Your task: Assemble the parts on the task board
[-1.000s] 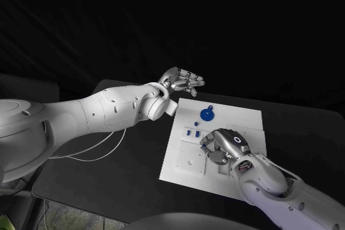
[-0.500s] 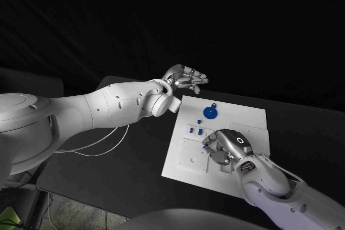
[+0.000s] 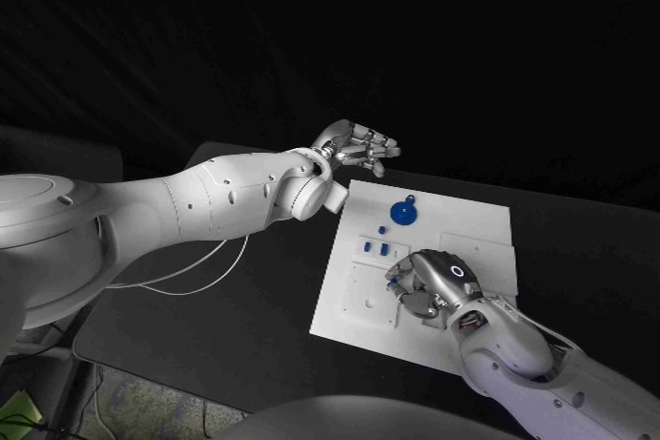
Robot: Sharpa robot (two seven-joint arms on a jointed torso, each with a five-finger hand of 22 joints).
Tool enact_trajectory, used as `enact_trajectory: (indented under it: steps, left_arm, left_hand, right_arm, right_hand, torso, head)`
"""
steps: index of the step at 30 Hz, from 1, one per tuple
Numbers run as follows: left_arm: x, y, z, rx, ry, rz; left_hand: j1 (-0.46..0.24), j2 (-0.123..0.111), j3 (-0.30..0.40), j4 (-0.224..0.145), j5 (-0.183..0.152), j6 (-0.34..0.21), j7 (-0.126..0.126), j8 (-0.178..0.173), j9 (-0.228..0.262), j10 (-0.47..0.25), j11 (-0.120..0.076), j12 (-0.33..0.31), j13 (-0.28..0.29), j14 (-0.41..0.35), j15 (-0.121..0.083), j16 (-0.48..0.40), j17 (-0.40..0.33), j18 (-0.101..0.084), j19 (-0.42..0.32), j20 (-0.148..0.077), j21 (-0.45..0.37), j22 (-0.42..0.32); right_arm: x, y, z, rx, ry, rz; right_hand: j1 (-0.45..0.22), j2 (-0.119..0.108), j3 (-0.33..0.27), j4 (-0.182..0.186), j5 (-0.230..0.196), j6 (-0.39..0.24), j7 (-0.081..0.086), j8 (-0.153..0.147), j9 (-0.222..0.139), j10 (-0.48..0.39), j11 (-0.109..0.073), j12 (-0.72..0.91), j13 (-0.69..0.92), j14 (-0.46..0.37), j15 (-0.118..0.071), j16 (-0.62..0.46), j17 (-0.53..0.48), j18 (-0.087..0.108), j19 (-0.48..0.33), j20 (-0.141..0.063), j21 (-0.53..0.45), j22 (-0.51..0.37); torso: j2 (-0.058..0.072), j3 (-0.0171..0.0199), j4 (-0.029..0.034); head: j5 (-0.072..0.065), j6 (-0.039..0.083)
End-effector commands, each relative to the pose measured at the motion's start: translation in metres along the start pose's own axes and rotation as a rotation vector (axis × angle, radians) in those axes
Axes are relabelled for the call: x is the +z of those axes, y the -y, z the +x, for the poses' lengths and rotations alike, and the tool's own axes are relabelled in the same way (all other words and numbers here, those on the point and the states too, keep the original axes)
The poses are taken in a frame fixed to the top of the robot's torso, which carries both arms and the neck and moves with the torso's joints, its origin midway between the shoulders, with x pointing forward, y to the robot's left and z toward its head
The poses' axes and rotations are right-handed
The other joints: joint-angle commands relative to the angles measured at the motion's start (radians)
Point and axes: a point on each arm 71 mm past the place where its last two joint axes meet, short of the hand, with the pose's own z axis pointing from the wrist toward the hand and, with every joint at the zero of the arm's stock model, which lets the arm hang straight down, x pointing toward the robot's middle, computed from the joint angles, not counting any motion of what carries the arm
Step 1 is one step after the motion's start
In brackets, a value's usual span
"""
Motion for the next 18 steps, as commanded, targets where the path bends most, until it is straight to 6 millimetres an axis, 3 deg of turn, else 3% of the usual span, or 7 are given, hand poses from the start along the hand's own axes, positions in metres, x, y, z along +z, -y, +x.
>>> enact_trajectory:
  steps: [1,18]
  left_arm:
    - [0.0007,0.0013,0.0024,-0.003,-0.016,0.006]
    - [0.0009,0.0011,0.0030,-0.005,-0.021,0.005]
  left_hand:
    - [-0.008,0.001,-0.002,0.006,0.006,-0.002,-0.001,0.002,0.000,0.000,-0.001,0.001,-0.001,-0.007,0.002,0.004,0.000,0.006,-0.003,0.001,-0.001,-0.001]
    - [-0.007,0.000,-0.001,0.005,0.006,-0.001,-0.001,0.002,0.000,0.000,-0.001,0.001,-0.001,-0.007,0.002,0.004,0.000,0.006,-0.003,0.001,-0.001,-0.001]
  right_arm:
    - [-0.0005,-0.0019,0.0033,-0.009,-0.026,-0.018]
    - [-0.0016,0.0010,0.0082,-0.018,-0.045,-0.009]
  right_hand:
    - [0.001,-0.004,0.000,0.002,0.002,0.006,-0.002,-0.001,-0.001,0.050,-0.040,0.003,0.007,-0.001,-0.006,-0.004,0.001,0.023,0.004,0.000,-0.003,0.001]
    - [-0.001,-0.002,0.000,-0.002,0.002,0.006,-0.002,-0.001,-0.002,0.051,-0.040,0.003,0.007,0.000,-0.006,-0.004,0.001,0.023,0.013,0.000,-0.024,0.024]
  torso:
    - [0.000,-0.0002,0.0001]
    - [0.000,-0.0004,0.0001]
  head:
    - [0.000,-0.001]
    - [0.000,-0.004]
